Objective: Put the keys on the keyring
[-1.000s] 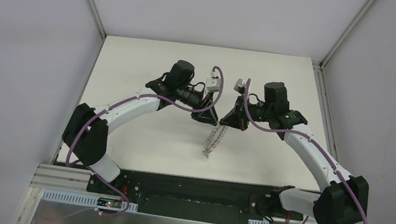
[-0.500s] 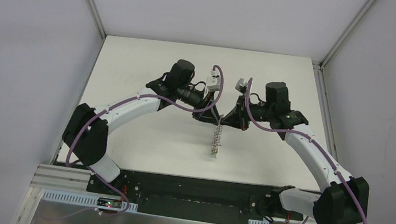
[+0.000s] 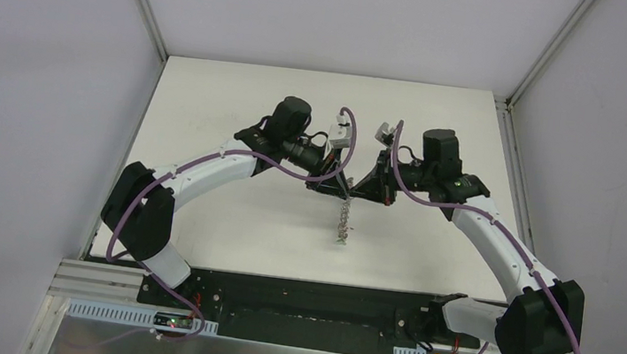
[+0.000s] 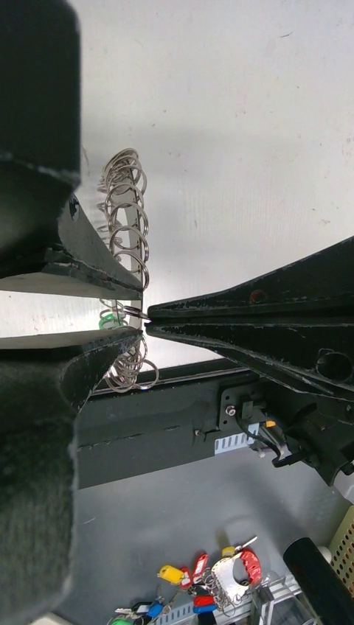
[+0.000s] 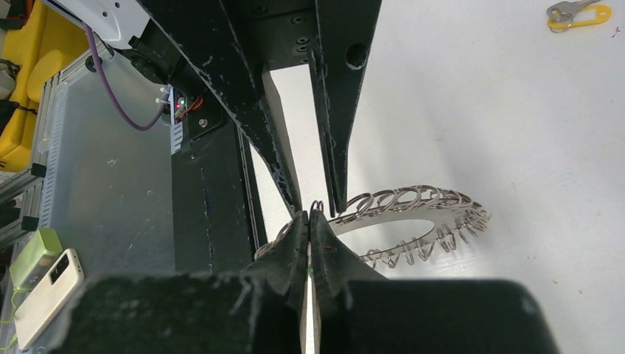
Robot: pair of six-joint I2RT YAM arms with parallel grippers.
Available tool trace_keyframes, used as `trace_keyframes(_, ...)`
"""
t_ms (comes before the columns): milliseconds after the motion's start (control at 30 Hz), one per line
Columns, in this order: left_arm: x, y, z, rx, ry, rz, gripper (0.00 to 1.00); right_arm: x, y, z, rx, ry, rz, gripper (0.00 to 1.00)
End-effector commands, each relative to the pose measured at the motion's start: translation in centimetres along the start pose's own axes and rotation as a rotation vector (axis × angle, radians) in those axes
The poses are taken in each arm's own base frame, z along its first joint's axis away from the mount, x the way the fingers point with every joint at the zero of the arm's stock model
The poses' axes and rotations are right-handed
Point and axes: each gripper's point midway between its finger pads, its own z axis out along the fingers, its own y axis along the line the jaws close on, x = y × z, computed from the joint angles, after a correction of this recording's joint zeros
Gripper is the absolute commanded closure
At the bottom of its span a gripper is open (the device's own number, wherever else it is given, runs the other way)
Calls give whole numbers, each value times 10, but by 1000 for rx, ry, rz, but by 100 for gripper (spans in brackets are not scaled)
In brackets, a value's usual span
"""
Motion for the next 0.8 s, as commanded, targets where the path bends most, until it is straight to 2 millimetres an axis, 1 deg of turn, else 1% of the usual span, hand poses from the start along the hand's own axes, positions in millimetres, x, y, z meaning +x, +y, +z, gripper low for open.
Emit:
trace_keyframes(0, -9, -6, 3, 47, -21, 71, 80, -28, 15, -9, -38, -75, -83, 100)
trace_keyframes(200, -12, -8, 6, 60, -22, 65, 91, -29, 15, -9, -40, -79, -75, 100)
trace_keyframes(300, -14, -9, 6, 64, -24, 53, 100, -28, 14, -8, -38, -76, -70, 100)
trace_keyframes(467, -21, -12, 5, 65, -35, 44, 100, -27, 10, -8, -20, -74, -65, 100)
trace_keyframes(500, -23, -14, 4, 67, -38, 47, 100, -28, 9, -9, -13, -75, -67, 95)
trace_keyframes(600, -27, -20, 0, 79, -48, 56, 100, -30, 9, -13, 5, -86, -86, 76)
trace_keyframes(700, -31, -27, -2, 94, -71, 46, 100, -33, 10, -20, 25, -99, -114, 61)
trace_keyframes(767, -38, -30, -4, 99, -101, 43, 100, -34, 13, -25, 30, -102, -142, 57)
